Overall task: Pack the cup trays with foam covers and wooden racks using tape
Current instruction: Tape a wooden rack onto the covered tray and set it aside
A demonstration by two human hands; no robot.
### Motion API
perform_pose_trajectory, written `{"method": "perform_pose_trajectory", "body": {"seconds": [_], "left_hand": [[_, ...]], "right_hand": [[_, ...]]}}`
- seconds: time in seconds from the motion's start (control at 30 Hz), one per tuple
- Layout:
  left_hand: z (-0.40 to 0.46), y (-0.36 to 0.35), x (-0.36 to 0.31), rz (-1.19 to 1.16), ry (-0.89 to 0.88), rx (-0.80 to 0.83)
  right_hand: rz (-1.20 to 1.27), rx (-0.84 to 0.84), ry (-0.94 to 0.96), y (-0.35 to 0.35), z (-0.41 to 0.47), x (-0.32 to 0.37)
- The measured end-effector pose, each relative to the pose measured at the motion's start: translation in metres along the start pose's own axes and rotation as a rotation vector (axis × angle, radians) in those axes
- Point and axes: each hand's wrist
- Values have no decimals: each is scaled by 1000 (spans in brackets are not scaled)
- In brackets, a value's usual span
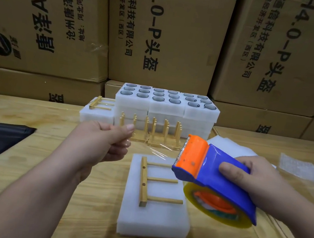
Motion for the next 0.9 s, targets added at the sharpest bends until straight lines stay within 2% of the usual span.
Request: {"method": "perform_pose_trajectory", "body": {"seconds": [0.2,0.6,0.9], "left_hand": [[13,22,18,-84,2,-124],[30,33,90,-242,180,-230],[38,26,132,-317,308,-319]], "right_hand": [[-102,38,-15,22,13,-3],[-406,225,-1,31,84,35],[-570,323,35,11,118,42]]}}
Point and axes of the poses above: each hand's wrist, its own z-axis towards the middle knuckle, its own y-axis out of the back of the hand, x = y × z, and after that the axes turned 4 degrees about x, right-handed
